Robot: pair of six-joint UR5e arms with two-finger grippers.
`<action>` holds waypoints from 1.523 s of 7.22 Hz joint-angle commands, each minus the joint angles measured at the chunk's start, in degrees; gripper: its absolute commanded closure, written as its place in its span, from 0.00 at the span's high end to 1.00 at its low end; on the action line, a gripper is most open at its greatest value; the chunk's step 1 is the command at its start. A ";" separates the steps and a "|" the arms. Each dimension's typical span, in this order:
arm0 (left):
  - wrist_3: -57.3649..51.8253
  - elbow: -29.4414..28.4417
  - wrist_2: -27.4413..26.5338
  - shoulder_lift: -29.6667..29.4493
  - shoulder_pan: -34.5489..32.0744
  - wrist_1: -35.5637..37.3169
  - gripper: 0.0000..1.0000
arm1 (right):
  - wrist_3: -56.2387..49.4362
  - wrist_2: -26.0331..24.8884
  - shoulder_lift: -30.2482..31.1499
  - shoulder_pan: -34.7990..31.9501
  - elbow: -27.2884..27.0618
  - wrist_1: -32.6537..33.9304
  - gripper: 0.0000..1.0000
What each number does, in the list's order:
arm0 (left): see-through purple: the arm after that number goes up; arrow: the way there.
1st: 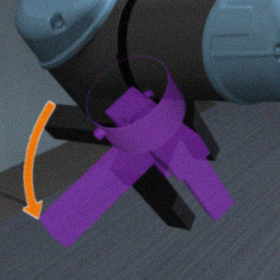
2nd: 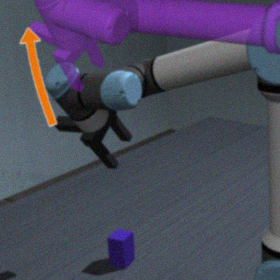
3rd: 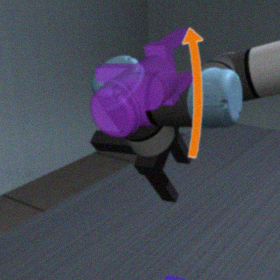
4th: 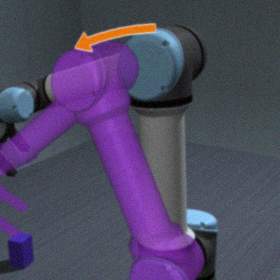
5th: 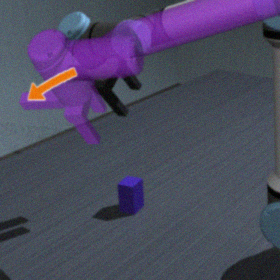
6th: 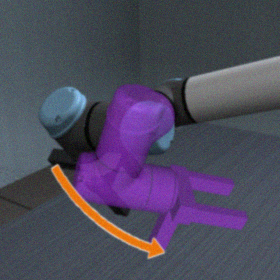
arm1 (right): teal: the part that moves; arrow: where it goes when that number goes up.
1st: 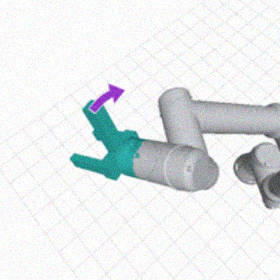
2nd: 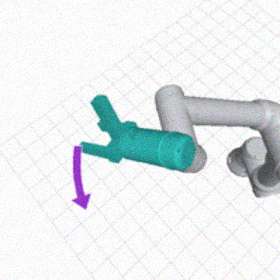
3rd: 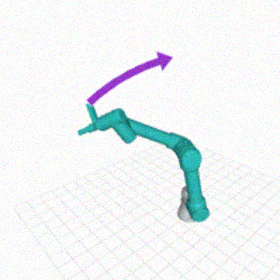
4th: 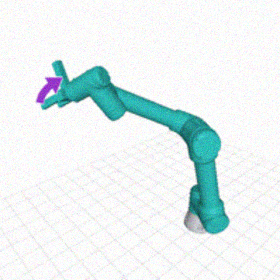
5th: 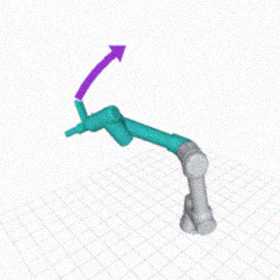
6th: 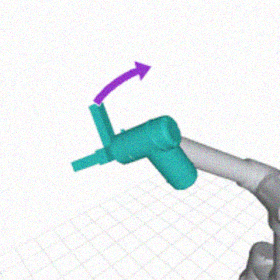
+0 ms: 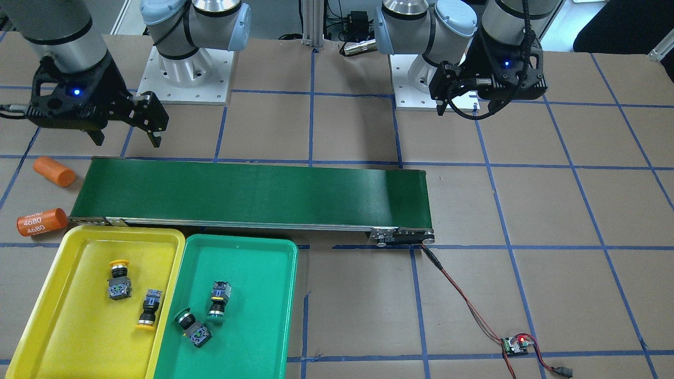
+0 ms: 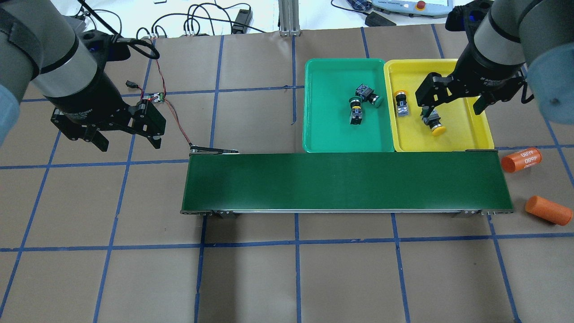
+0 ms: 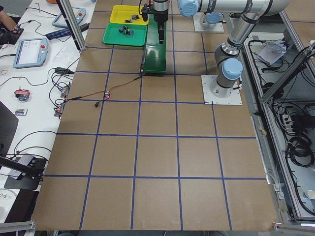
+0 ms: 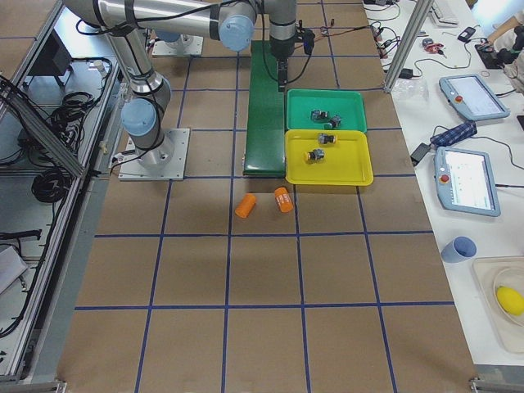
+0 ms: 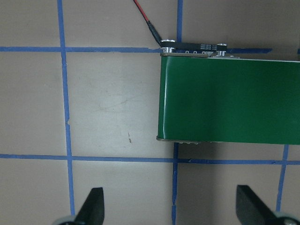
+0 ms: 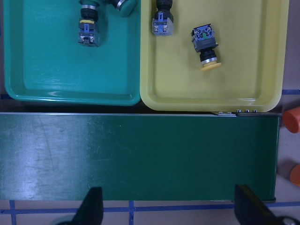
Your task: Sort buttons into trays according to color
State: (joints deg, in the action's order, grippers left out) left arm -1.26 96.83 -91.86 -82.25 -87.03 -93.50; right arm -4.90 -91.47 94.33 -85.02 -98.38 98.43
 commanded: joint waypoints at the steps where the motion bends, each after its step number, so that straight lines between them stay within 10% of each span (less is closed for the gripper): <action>1: 0.03 -0.06 0.01 0.16 0.02 -0.01 1.00 | 1.38 -0.82 -3.52 -2.68 6.15 -2.52 1.00; 5: 0.11 -0.06 0.10 0.16 0.02 -0.10 1.00 | 6.43 4.35 -4.59 -3.66 7.85 -4.91 1.00; 11: 0.20 -0.06 0.45 0.33 1.51 -0.28 1.00 | 1.74 -0.92 -3.03 -5.07 9.09 -10.36 1.00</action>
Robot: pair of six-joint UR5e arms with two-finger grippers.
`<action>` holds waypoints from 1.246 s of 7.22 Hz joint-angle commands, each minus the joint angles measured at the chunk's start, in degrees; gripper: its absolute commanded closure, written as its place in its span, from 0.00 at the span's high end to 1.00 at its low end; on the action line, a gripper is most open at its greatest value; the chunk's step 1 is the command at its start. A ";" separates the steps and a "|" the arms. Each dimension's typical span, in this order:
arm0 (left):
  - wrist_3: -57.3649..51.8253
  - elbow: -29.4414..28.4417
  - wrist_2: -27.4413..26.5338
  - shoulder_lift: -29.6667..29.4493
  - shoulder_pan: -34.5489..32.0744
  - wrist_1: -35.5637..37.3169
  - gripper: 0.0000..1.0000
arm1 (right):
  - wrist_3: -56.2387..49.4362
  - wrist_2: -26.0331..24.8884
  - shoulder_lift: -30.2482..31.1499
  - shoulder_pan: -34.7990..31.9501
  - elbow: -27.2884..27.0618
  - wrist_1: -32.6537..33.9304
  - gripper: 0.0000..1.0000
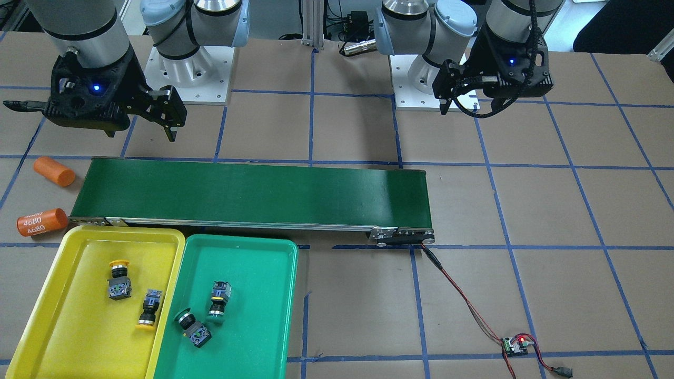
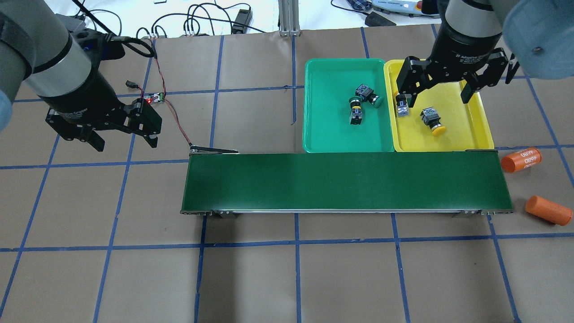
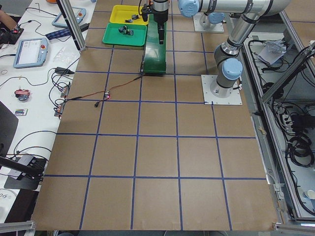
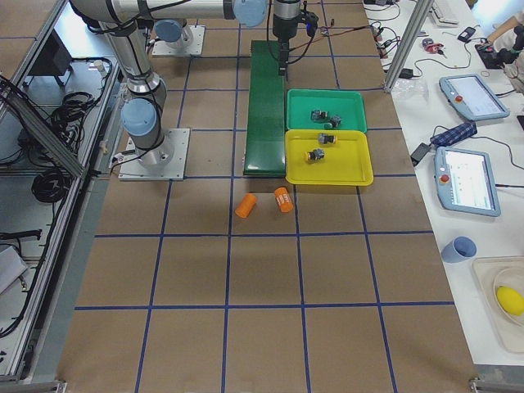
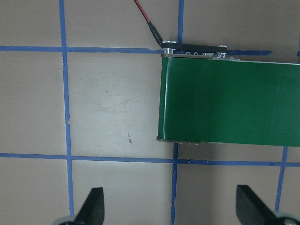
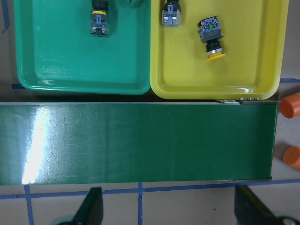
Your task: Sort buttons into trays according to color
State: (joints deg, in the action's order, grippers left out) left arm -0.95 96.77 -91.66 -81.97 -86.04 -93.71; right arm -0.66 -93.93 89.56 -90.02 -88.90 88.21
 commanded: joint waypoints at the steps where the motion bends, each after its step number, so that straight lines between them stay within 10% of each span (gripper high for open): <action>1: -0.19 0.00 -0.26 0.06 0.44 -0.07 1.00 | -0.33 5.91 2.10 -0.15 -0.23 -0.23 1.00; 9: 0.34 0.08 -0.27 0.50 -0.09 0.01 1.00 | -0.04 4.37 4.57 0.29 -0.75 -4.72 1.00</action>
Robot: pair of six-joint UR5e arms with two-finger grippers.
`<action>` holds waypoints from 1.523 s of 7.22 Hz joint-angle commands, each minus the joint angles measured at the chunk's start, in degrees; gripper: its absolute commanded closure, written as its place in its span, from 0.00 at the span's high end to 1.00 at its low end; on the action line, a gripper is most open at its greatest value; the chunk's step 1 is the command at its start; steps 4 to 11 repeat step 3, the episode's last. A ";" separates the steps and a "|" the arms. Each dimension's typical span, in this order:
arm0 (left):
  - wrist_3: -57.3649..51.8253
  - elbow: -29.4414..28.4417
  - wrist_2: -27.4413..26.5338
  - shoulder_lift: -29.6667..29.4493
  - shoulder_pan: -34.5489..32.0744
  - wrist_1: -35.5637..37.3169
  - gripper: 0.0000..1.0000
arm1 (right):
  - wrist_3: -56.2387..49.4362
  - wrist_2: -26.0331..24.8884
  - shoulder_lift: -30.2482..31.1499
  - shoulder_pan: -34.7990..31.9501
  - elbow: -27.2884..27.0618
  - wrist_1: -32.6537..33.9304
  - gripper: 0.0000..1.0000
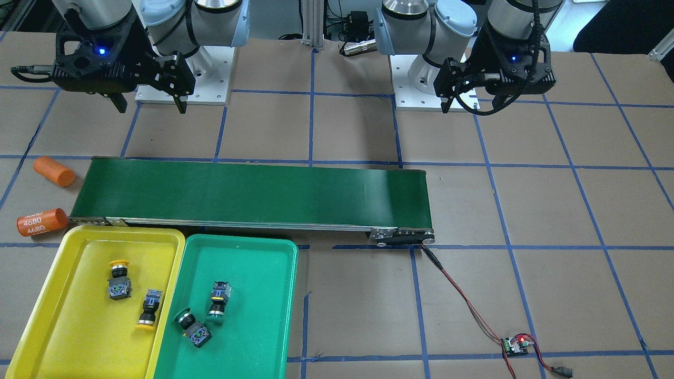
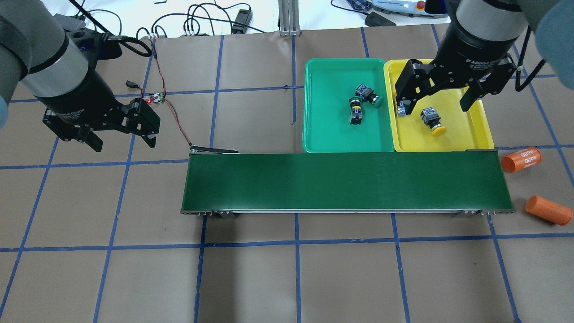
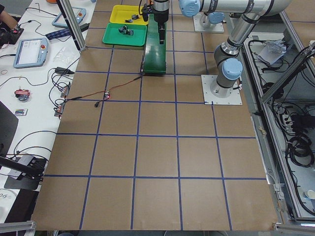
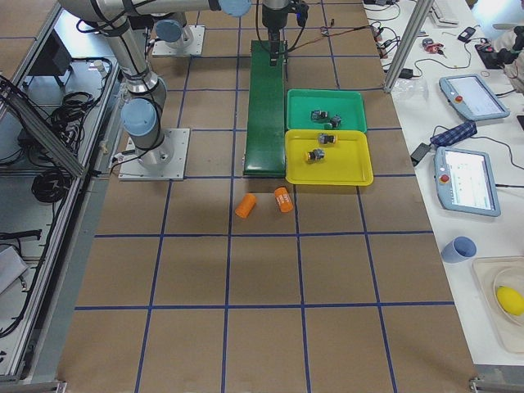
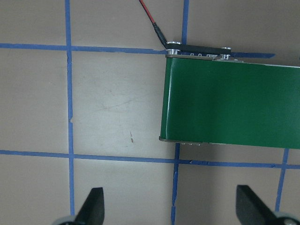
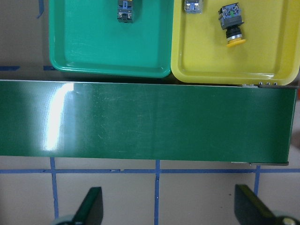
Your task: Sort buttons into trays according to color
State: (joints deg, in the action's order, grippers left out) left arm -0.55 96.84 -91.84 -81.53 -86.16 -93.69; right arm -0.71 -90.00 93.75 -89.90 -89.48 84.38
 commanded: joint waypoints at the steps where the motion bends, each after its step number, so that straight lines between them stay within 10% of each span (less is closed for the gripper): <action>1: -0.15 0.01 -0.09 -0.03 0.02 -0.08 1.00 | -0.52 0.87 0.29 0.16 -0.17 -0.63 1.00; 11: -0.33 0.01 -0.09 -0.03 0.02 0.00 1.00 | -0.44 0.79 0.29 0.16 -0.25 -0.62 1.00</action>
